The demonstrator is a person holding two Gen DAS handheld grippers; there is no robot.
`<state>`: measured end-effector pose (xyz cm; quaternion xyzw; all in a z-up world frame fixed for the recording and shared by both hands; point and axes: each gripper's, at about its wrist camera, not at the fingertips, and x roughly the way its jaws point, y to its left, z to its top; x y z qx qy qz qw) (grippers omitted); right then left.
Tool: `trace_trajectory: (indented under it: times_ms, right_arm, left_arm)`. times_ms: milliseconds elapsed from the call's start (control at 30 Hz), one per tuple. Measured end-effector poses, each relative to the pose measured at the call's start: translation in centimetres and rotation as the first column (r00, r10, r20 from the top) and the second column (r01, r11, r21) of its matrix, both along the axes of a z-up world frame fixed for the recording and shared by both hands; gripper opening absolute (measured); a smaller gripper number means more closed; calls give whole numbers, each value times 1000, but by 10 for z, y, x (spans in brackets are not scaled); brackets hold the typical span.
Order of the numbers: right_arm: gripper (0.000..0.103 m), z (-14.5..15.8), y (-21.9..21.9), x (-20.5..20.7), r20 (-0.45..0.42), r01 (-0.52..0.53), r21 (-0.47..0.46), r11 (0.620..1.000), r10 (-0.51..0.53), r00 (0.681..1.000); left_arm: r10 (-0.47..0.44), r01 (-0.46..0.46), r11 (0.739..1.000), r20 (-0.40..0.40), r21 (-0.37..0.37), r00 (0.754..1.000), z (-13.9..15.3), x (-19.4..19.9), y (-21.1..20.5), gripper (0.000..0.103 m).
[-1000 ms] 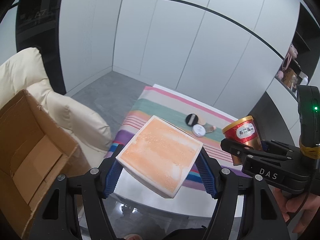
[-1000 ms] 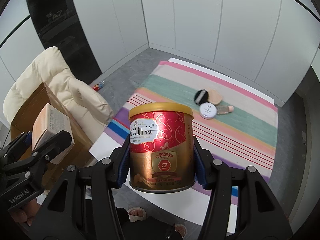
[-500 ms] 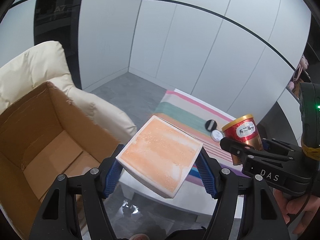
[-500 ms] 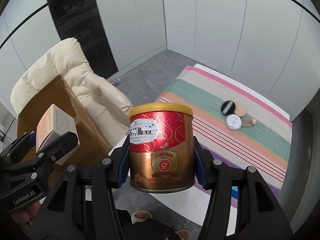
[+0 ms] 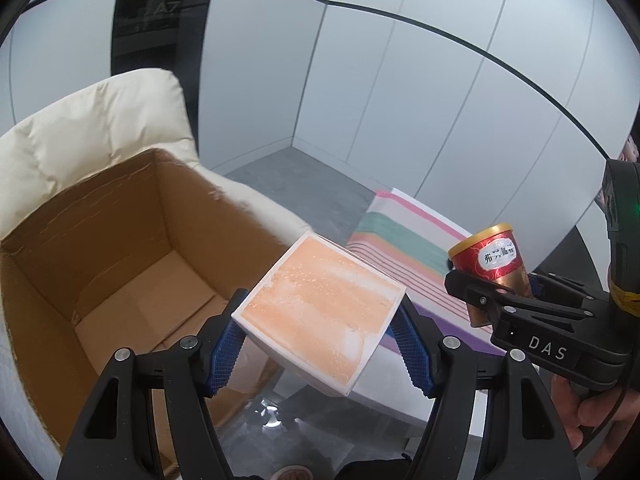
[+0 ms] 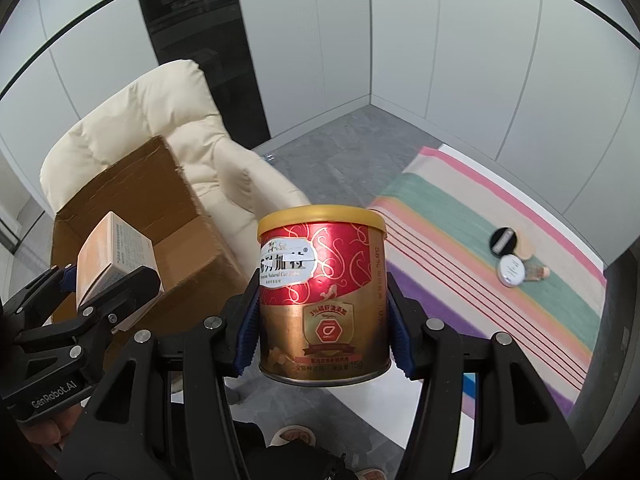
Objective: Organize objects
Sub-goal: 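Carry the beige box and red-gold can with both grippers over the cardboard box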
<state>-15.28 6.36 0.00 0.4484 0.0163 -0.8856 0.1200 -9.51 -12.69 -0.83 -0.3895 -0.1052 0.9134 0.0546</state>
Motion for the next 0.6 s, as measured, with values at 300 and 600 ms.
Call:
trace_trajectory:
  times_ms: [300, 600]
  right_arm:
    - [56, 1, -42, -2, 4, -70, -19, 997, 70, 998]
    - [56, 1, -89, -1, 3, -149, -24, 989, 149, 989]
  left_arm:
    - [83, -83, 997, 8, -5, 997, -1, 14, -36, 70]
    - [161, -161, 987, 28, -6, 987, -7, 31, -77, 70]
